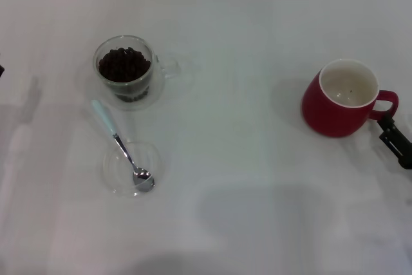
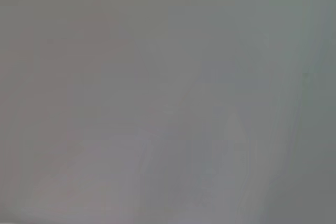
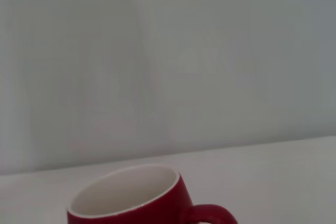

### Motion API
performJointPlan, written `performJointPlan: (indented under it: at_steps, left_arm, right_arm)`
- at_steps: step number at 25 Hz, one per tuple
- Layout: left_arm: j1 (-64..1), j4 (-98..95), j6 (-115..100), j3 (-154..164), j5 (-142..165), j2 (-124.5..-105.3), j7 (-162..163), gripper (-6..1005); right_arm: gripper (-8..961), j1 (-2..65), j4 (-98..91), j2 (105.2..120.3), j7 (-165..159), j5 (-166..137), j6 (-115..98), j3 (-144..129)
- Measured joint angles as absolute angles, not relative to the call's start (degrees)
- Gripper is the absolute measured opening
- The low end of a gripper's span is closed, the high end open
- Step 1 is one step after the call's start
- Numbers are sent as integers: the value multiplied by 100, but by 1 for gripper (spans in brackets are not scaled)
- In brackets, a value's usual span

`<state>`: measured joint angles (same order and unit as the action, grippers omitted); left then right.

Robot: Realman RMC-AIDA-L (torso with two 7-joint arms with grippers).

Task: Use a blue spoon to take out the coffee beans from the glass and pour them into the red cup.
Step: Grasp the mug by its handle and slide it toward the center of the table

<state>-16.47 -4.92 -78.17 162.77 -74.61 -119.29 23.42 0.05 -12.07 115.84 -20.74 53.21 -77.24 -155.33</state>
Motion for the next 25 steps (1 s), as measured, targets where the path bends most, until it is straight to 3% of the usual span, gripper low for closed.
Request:
performJointPlan:
  at_steps: [12,17,25]
  left_arm:
    - [-1599,-546,-7786,16240,-7474,-11935,2356,876]
    - [-1585,-546,-7783,16236,-7492,-11936,2356,876]
    - [-1599,-523,-7778,16233,-7519,-11918,2356,876]
  right_arm:
    - [852,368,-1195,11550,-2106,5376,-7434,-15475]
    - [764,448,-1208,11545,-2116,5368,-7388,-15472]
    - [529,532,-1247,11549,-2122,5354,-7195,-15468]
